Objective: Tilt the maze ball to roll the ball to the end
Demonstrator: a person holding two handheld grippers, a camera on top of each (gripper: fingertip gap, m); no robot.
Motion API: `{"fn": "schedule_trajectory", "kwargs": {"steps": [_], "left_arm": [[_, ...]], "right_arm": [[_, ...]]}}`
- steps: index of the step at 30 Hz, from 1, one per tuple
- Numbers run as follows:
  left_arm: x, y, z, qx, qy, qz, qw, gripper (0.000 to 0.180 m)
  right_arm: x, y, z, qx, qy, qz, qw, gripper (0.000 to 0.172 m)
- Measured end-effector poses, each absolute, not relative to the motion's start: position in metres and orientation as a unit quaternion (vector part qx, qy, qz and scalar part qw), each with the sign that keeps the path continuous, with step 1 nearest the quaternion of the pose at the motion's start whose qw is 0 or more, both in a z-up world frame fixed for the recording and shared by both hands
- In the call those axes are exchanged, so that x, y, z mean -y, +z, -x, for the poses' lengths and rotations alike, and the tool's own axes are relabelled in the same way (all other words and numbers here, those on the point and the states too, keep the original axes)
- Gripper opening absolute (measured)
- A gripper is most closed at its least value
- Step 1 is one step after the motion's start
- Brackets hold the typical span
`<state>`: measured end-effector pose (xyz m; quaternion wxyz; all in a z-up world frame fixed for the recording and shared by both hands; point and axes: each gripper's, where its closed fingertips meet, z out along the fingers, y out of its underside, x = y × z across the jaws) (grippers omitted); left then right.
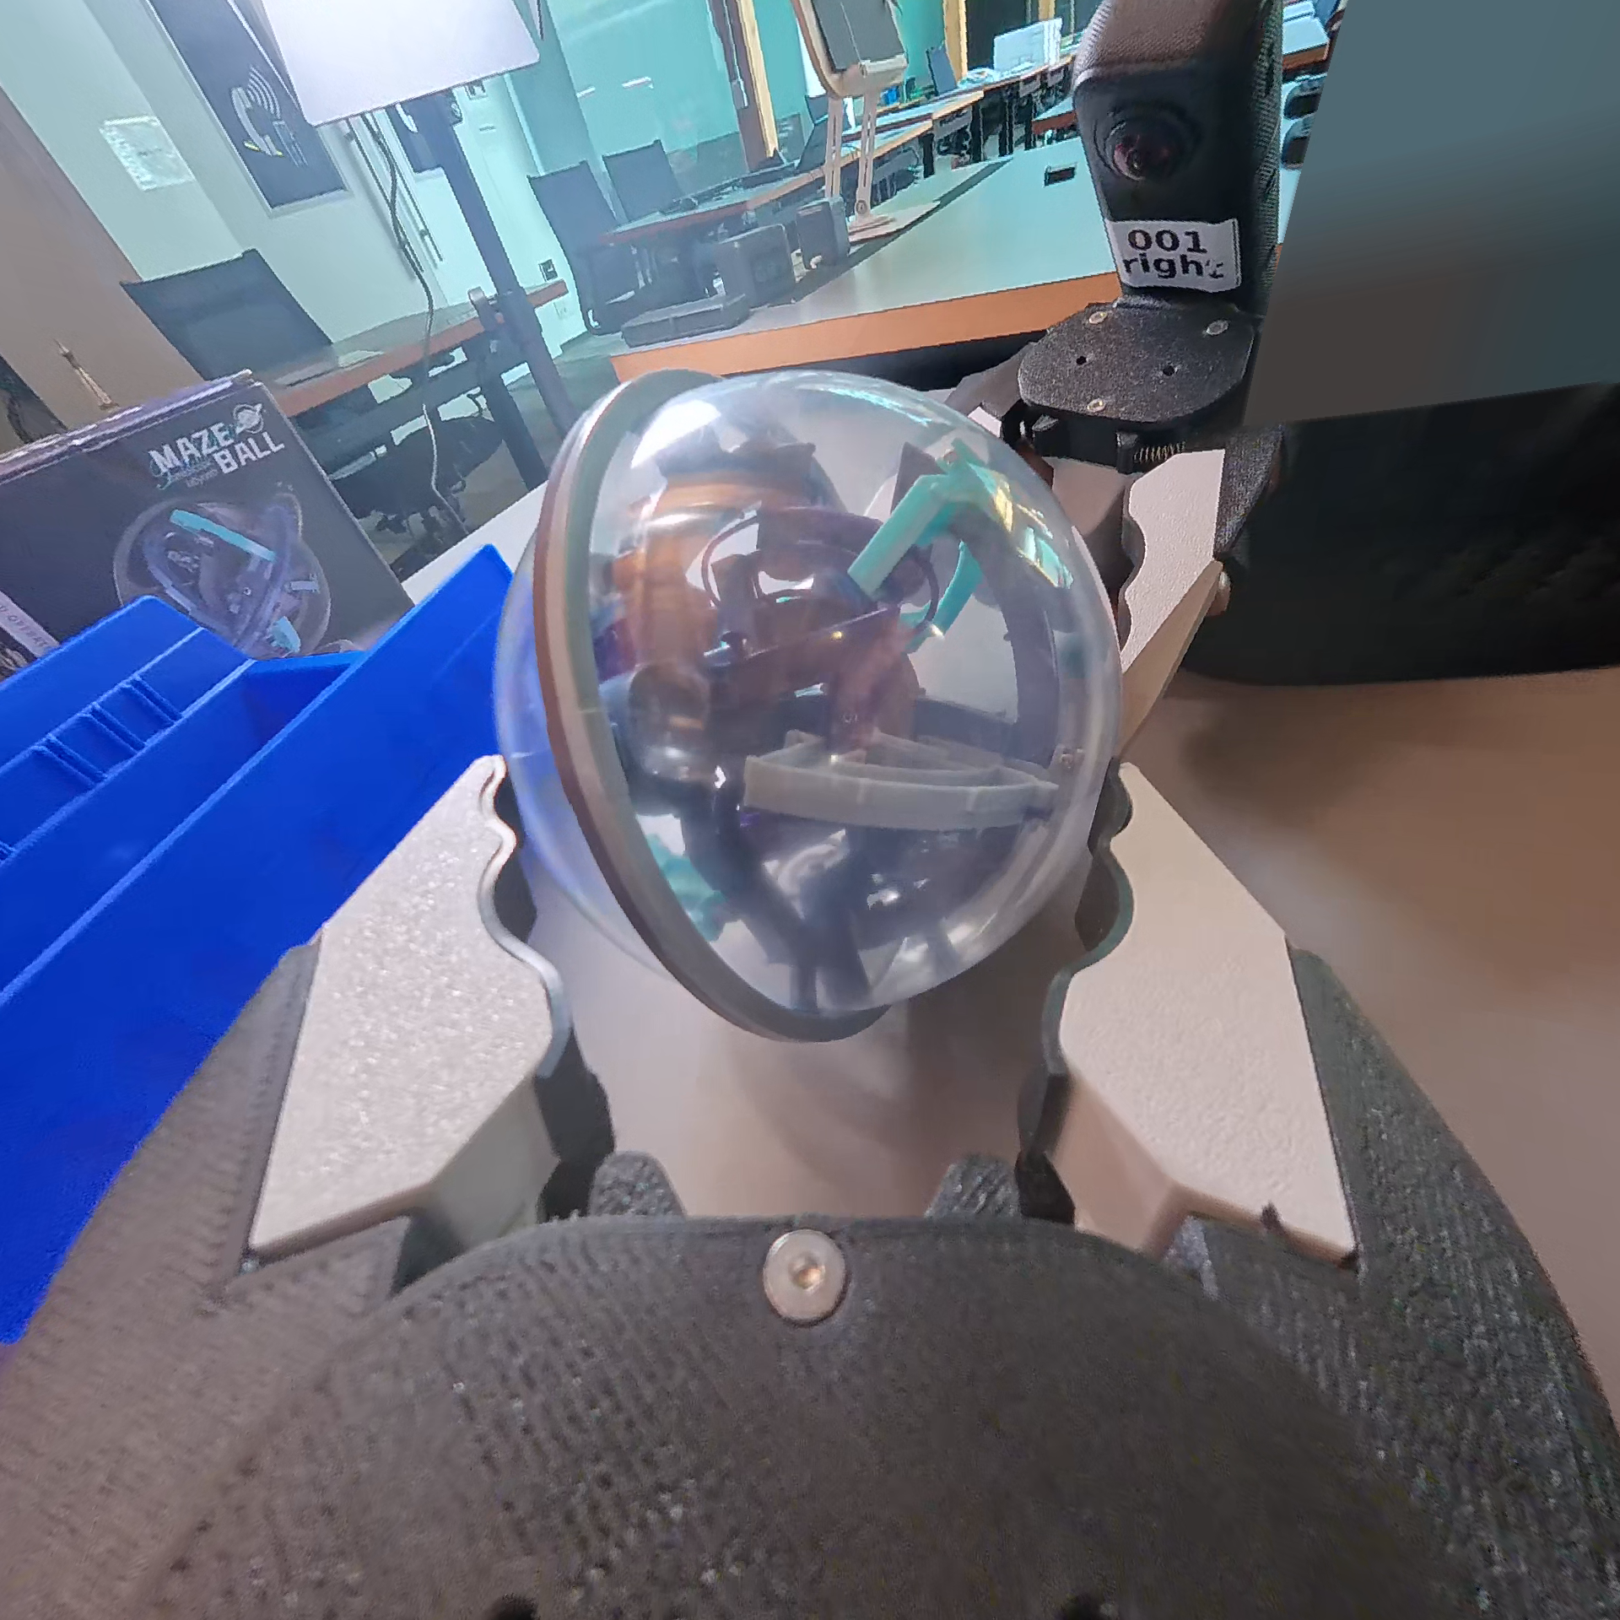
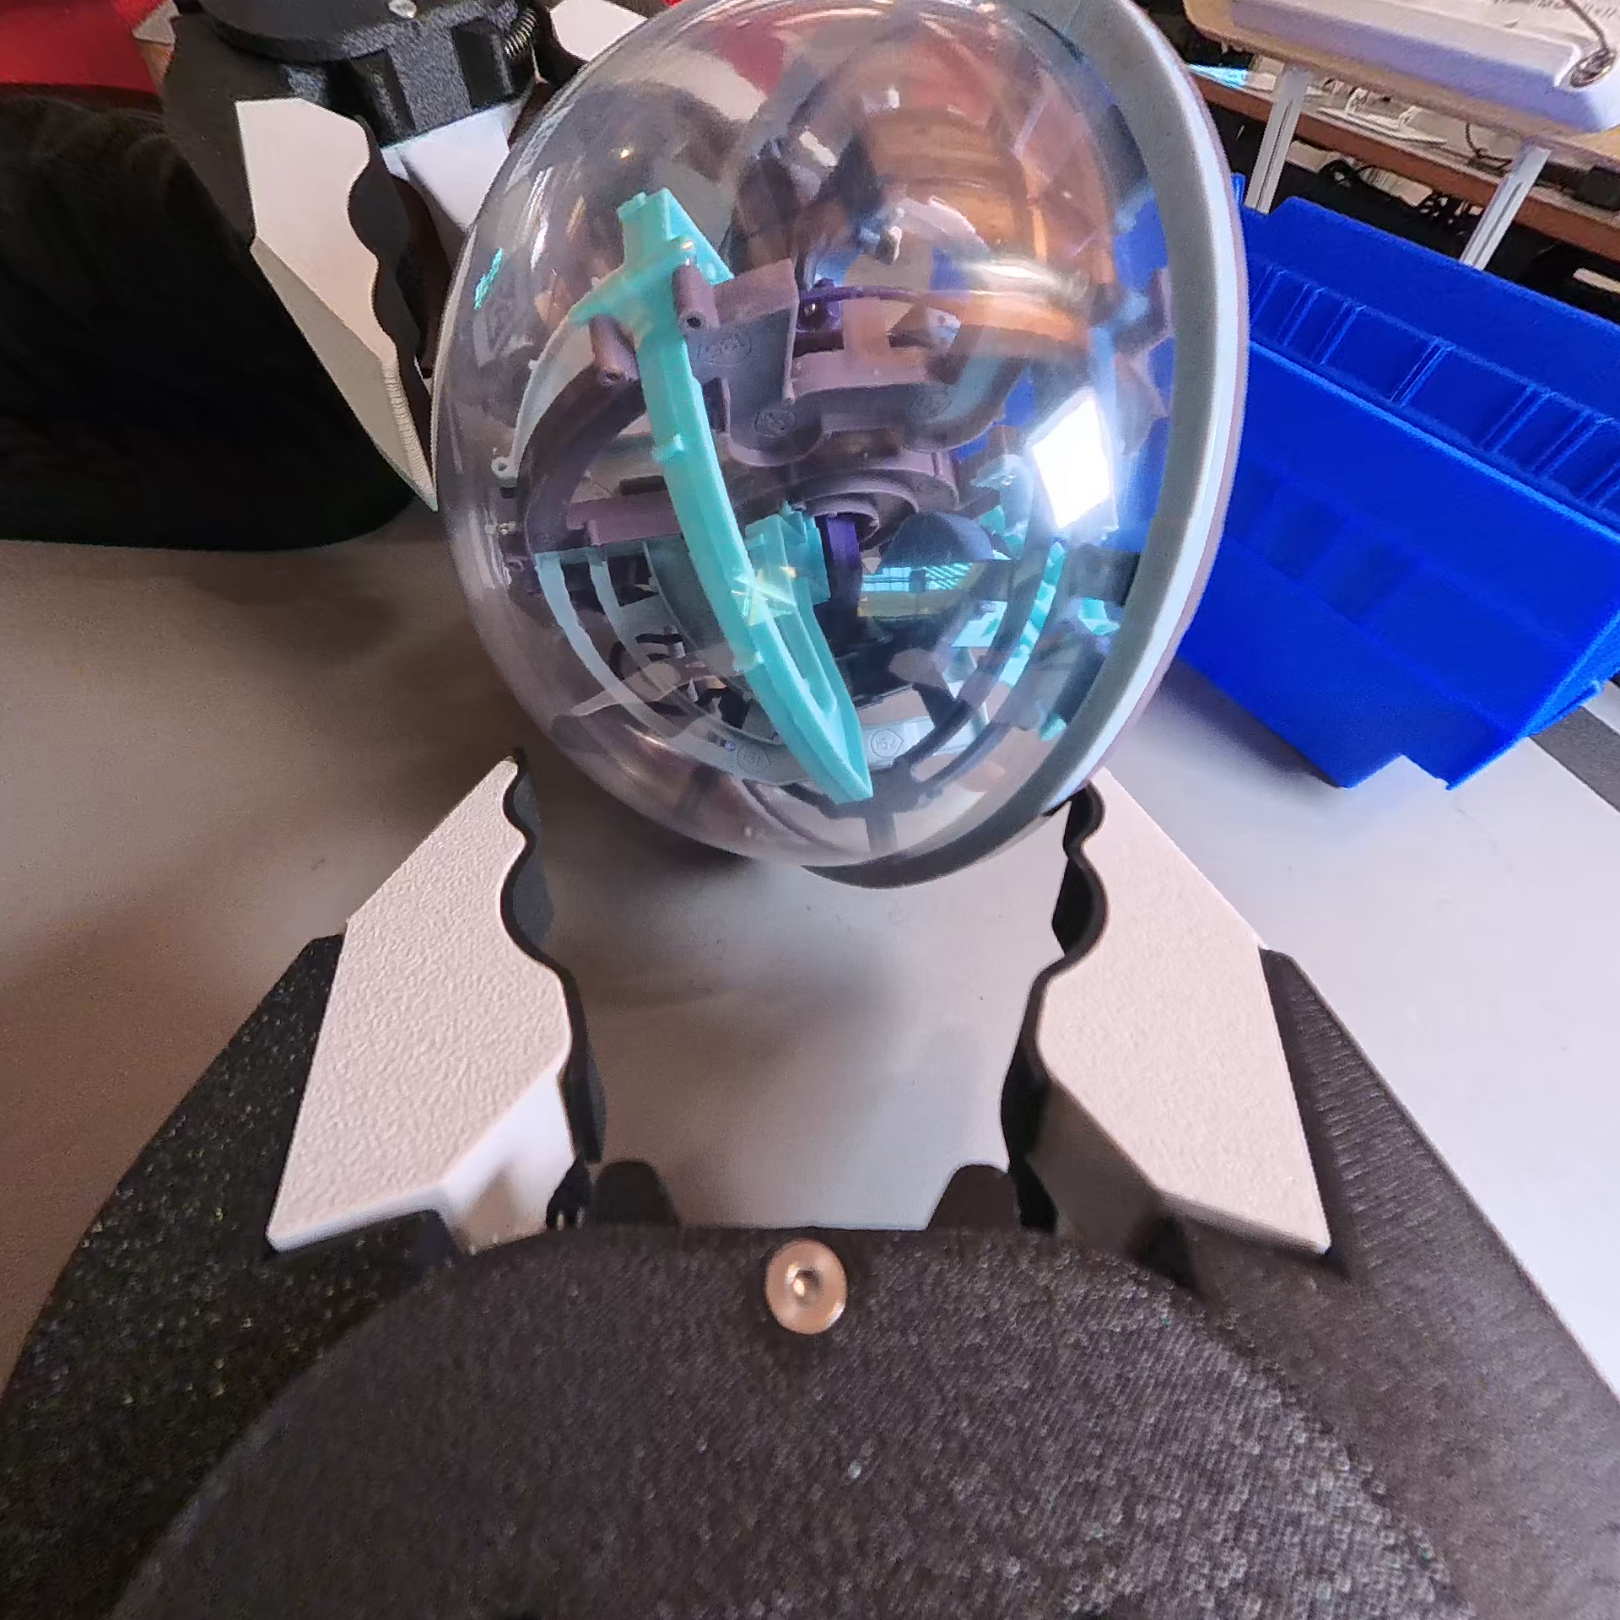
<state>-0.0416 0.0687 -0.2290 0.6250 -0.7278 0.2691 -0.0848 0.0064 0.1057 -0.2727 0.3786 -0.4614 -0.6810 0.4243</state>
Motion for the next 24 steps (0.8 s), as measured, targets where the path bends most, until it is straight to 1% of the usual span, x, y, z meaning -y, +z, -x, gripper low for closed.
{"fn": "schedule_trajectory", "kwargs": {"steps": [13,24], "left_arm": [[-0.0672,-0.2316,0.045,-0.243,-0.116,0.739,0.617,0.126],[-0.0698,-0.2348,0.048,-0.205,-0.152,0.755,0.604,0.124]], "right_arm": [[-0.1083,-0.2751,-0.0058,0.689,0.402,0.456,0.394,0.111],[-0.1115,-0.2787,-0.0051,0.693,0.379,0.466,0.399,0.115]]}}
